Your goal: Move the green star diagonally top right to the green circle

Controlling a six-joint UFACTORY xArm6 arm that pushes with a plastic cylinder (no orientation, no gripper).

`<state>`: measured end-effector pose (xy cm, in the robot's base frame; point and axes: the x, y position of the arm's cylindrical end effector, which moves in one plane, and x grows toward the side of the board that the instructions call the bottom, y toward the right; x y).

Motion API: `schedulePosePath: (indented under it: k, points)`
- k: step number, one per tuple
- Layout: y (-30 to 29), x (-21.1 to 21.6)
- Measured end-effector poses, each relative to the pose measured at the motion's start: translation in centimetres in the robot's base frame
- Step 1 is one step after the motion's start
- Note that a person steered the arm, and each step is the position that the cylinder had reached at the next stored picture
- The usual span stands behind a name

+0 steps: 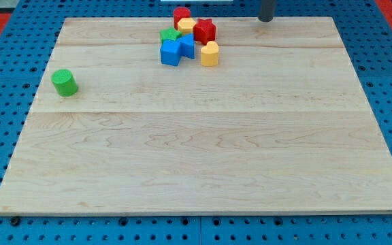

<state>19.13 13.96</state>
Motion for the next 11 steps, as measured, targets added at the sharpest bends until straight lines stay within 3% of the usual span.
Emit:
schedulePosePath:
  k: [1,2,3,5,7,8,9,11]
  points:
    - [-2.7,0.2]
    - [-11.1,0.2]
    - [-12.8,0.1]
    - [-15.6,6.1]
    - [-25.7,8.7]
    - [-25.0,9.3]
    - [-25.4,9.2]
    - [-28.3,4.5]
